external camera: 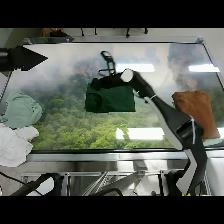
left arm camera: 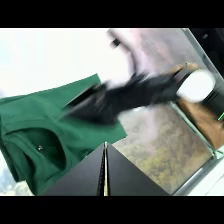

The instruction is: Fold the shirts.

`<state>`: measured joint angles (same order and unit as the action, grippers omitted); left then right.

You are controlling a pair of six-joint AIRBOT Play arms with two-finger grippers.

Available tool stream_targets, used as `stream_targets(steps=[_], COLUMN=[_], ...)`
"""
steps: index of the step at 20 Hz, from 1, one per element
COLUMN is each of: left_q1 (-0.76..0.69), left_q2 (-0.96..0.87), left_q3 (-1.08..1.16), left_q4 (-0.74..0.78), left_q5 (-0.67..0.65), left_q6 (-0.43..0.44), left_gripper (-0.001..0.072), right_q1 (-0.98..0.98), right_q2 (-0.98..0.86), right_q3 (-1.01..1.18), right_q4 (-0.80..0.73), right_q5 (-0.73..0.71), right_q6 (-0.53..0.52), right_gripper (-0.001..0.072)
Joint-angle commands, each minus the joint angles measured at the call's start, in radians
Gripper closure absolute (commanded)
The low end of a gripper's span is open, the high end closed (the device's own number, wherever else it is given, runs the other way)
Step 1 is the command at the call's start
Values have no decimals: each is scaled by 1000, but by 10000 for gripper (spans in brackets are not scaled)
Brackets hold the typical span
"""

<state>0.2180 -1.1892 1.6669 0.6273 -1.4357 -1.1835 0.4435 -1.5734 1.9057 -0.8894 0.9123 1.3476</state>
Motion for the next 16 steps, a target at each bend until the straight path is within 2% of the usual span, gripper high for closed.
stream_targets(steps=[1,3,8,16], left_q1=[32,32,30,30], left_q2=[56,56,48,48], left_q3=[-106,-126,-135,-135], left_q4=[0,0,0,1], left_q5=[33,21,22,22], left_q6=[32,35,37,43], left_gripper=[691,691,691,691], right_q1=[-206,-306,-389,-336], right_q2=[52,39,-64,-219], right_q3=[-1,-16,-71,-71], right_q4=[-110,-110,-106,116], right_q5=[261,335,361,362], right_q6=[90,94,67,-63], right_gripper=[259,44,38,46])
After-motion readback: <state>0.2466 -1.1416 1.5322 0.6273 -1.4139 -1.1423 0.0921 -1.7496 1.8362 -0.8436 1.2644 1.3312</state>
